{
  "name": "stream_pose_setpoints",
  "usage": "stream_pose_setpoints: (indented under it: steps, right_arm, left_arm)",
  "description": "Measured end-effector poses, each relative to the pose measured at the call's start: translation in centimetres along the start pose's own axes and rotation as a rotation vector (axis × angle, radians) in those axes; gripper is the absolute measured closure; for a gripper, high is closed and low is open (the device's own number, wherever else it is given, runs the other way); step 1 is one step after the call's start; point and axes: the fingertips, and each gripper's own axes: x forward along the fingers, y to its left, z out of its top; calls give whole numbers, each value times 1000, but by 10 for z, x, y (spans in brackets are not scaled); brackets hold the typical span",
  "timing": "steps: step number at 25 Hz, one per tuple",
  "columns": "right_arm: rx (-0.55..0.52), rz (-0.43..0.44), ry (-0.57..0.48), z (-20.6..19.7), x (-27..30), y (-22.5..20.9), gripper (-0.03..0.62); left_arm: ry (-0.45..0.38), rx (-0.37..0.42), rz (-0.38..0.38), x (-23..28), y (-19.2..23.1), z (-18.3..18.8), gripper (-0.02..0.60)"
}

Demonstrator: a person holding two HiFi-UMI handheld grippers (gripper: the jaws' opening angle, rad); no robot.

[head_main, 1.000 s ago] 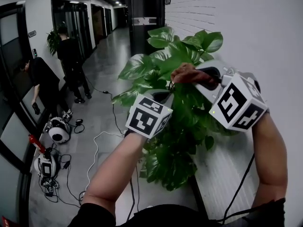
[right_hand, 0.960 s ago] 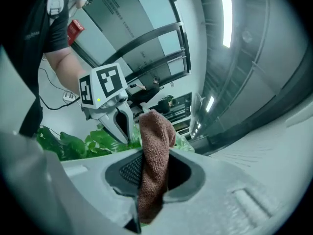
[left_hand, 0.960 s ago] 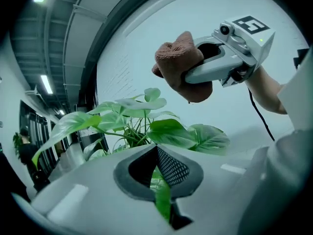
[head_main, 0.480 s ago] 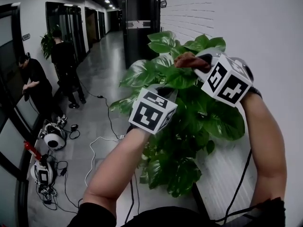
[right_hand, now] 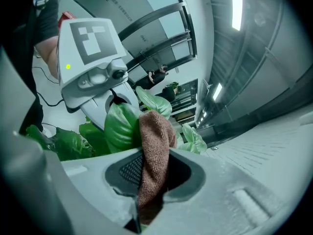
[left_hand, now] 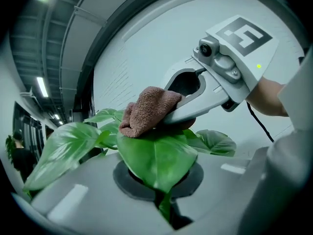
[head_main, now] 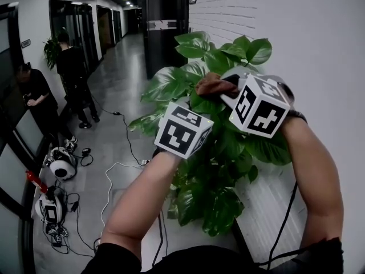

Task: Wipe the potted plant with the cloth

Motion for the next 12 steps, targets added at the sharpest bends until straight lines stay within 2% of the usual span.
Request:
stream_pose_setpoints:
  steps: [4,12]
  right_arm:
    - [-24,21,-16,8,1,16,530]
    - [-1,50,-57,17,1,34,530]
  left_arm:
    - [4,18,6,-2,-2,-4,565]
    - [17,63,18,-6,2,-12,565]
